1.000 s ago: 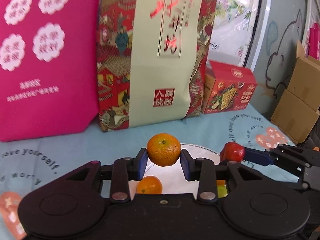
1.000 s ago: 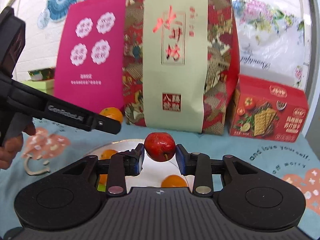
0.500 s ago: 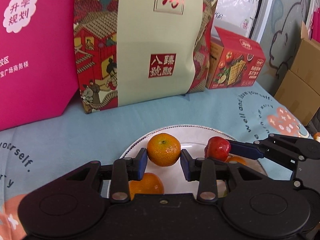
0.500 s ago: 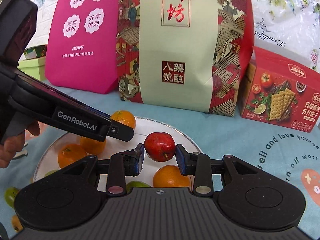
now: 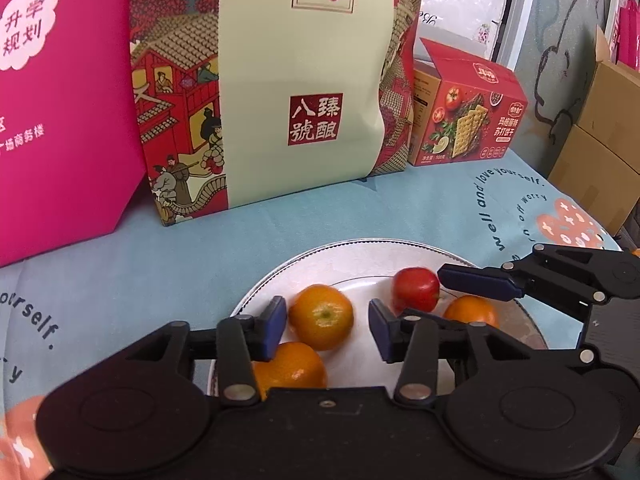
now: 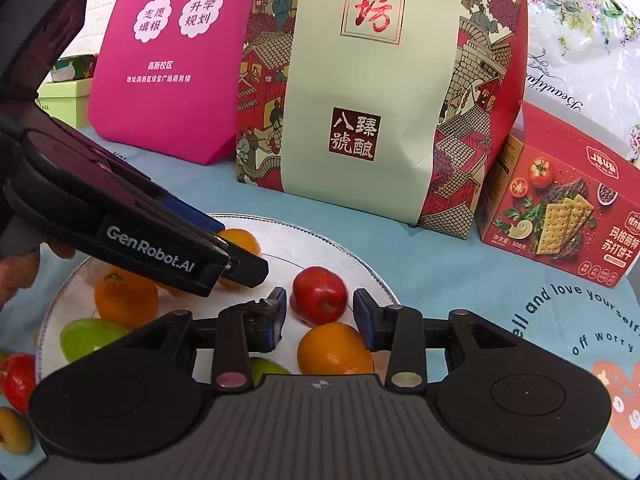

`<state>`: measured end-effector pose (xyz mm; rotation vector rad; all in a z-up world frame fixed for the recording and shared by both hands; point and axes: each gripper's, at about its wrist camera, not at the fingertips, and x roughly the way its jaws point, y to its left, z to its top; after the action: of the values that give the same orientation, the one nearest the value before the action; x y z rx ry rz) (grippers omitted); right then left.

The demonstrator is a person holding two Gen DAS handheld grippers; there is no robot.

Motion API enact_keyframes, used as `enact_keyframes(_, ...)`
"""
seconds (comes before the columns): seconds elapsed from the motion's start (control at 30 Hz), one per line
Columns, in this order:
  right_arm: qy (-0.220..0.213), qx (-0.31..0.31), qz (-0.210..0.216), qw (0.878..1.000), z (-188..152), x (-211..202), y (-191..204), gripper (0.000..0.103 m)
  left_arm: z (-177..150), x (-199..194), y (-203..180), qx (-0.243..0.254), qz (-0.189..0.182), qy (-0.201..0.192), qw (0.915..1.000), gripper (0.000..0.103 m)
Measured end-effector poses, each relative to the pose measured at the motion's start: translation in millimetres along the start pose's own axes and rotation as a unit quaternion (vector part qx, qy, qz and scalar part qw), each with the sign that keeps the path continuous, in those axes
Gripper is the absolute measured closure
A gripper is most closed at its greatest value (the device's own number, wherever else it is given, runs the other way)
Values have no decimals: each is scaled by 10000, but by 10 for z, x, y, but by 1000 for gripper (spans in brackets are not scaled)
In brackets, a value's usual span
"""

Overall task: Organize fruits
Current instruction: 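Open both tools to drop the orange and apple, then withdraw, then grasp a small green fruit with the left tool while the right grasps a brown kiwi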

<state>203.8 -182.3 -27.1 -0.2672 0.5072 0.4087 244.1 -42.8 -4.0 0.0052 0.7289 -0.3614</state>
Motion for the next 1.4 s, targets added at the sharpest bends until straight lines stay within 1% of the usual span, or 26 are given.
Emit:
enact_keyframes(0.03, -50, 14, 5, 10000, 4, -41, -2, 34, 3, -42, -4, -10, -8, -47, 10000, 0)
enact_keyframes(0.07, -116, 26, -12, 9999, 8, -92, -2, 26, 3, -93, -3, -40, -15, -101, 9999, 0)
enact_keyframes(0.1, -196, 35, -51, 9998, 10, -152, 1, 15, 1, -148, -5, -79, -11, -149, 9999, 0)
enact_keyframes(0.13, -283, 37, -98, 9995, 8, -220, 6, 11, -1, -215, -7, -123, 2, -199, 9997, 0)
enact_keyframes(0.17, -375, 37, -146, 9992, 1, -293, 15, 8, -7, -282, -10, -162, 21, -243, 9996, 0)
enact_keyframes(0.23, -481, 56, -192, 9986, -16, -438, 32, 6, -35, -430, -23, -253, 78, -335, 9991, 0)
enact_keyframes(0.33, -587, 159, -192, 9980, -89, -658, 69, 0, -140, -666, -44, -413, 169, -472, 9979, 0)
enact_keyframes(0.43, -616, 246, -185, 9976, -197, -855, 151, 0, -296, -865, -63, -520, 222, -469, 9973, 0)
enact_keyframes(0.57, -551, 374, -38, 9978, -339, -1049, 277, 0, -539, -1066, -67, -711, 287, -392, 9963, 0)
enact_keyframes(0.67, -454, 426, 50, 9980, -442, -1155, 374, 0, -726, -1204, -49, -863, 390, -341, 9949, 0)
enact_keyframes(0.77, -369, 450, 149, 9982, -520, -1237, 470, 0, -903, -1315, -32, -909, 536, -243, 9941, 0)
enact_keyframes(0.87, -277, 519, 344, 9977, -580, -1283, 578, 0, -1085, -1429, -9, -908, 686, -163, 9934, 0)
enact_keyframes(1.07, -113, 366, 741, 9965, -605, -1257, 861, 0, -1303, -1561, 67, -1009, 743, -89, 9921, 0)
enact_keyframes(1.17, -57, 295, 863, 9958, -585, -1216, 956, 10, -1335, -1614, 87, -1039, 731, -147, 9918, 0)
enact_keyframes(1.23, 0, 277, 902, 9955, -572, -1170, 1001, 11, -1347, -1636, 99, -1057, 718, -178, 9916, 0)
enact_keyframes(1.3, 86, 257, 915, 9954, -564, -1122, 1041, 21, -1357, -1643, 101, -1054, 702, -188, 9918, 0)
enact_keyframes(1.4, 182, 285, 962, 9948, -565, -1063, 1087, 27, -1374, -1629, 88, -1005, 657, -159, 9926, 0)
